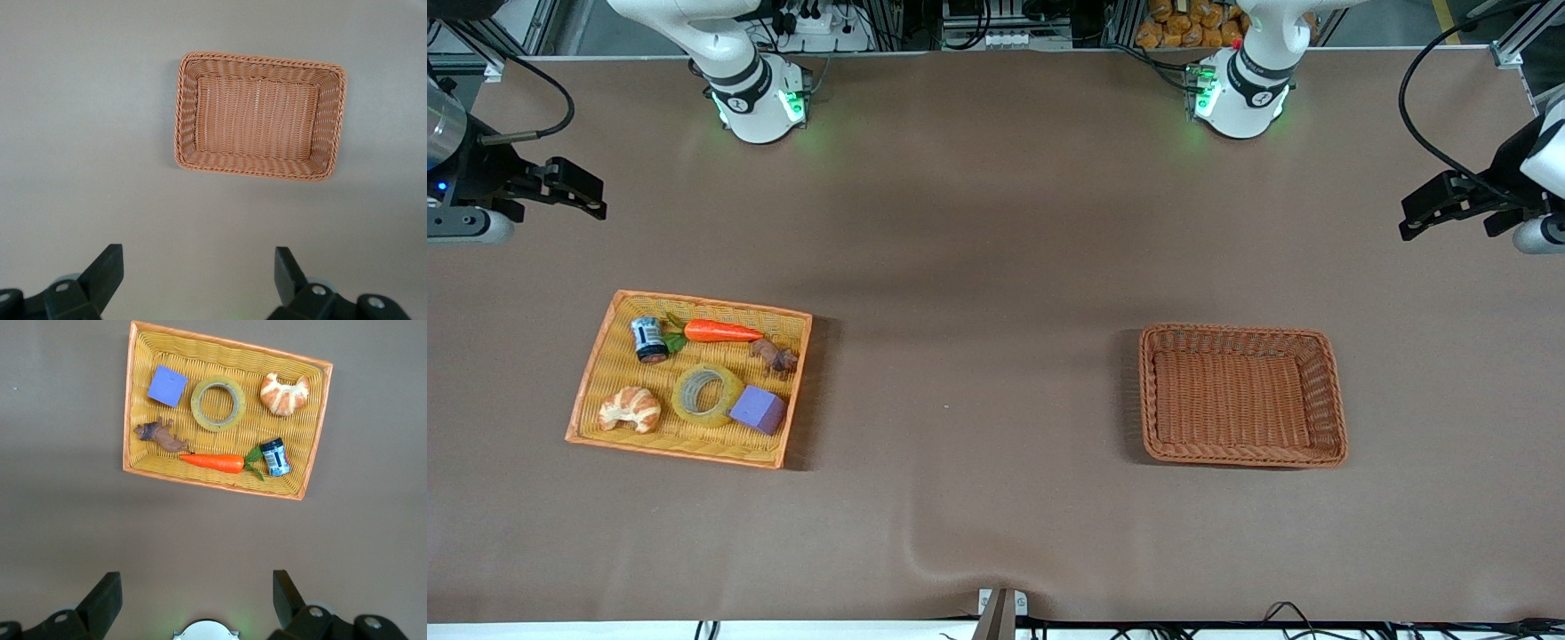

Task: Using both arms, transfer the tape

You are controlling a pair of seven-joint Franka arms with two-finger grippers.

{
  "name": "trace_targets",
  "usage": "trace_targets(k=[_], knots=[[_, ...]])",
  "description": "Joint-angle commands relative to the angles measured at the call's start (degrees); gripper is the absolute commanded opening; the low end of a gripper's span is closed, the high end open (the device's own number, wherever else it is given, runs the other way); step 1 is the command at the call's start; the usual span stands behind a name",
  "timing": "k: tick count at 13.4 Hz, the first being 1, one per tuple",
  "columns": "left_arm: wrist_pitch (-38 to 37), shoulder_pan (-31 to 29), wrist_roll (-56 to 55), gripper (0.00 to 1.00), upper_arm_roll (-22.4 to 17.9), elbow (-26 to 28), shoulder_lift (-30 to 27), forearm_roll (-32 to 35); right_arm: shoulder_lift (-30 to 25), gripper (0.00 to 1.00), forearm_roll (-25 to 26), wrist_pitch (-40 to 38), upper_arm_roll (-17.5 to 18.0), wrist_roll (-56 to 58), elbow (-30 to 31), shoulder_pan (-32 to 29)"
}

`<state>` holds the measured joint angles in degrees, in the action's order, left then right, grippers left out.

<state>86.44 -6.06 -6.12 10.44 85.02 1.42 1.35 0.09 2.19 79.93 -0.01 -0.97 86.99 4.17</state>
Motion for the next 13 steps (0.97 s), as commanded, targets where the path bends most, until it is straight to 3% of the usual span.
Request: trace_targets(k=[1, 13], knots=[[-1.27, -0.01, 1.37, 1.00, 0.28, -0.82, -0.36, 1.29, -1.23, 1.00, -2.69, -0.48, -0.34, 0.27, 0.55, -0.21], [-1.27, -0.18, 1.37, 1.00, -0.15, -0.73, 0.34, 1.47, -1.76, 1.00, -3.77, 2.59, -0.43, -8.79, 0.55, -0.21]])
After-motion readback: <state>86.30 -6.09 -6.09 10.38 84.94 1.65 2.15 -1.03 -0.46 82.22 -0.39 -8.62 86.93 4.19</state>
